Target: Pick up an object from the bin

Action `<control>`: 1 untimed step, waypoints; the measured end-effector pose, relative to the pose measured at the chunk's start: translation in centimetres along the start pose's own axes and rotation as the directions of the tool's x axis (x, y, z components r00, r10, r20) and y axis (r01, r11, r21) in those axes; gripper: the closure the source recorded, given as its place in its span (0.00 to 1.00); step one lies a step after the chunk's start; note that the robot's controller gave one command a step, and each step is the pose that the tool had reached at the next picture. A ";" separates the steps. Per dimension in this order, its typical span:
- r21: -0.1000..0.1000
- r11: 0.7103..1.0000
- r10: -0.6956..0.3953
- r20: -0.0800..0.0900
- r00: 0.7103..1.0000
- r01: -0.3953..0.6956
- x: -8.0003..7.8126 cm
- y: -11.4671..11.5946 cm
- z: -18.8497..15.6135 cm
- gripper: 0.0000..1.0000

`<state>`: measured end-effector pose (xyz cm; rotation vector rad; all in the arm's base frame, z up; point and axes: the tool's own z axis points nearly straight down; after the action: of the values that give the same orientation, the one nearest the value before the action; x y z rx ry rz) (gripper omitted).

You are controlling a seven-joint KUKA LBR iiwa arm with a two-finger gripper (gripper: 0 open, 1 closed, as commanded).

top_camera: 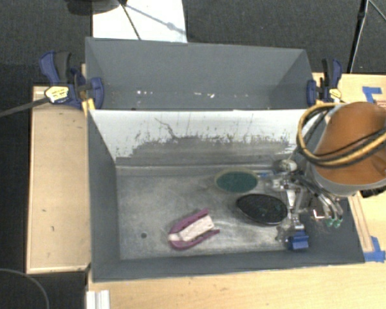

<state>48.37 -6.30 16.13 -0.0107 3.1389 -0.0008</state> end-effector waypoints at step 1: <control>-0.002 0.995 0.104 -0.003 0.995 -0.104 -2.2 2.6 9.2 0.00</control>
Offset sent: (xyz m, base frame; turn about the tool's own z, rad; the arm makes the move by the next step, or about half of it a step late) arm 0.0216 0.0251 -0.0906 0.1051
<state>50.59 -3.67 6.92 0.1529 3.1380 0.0021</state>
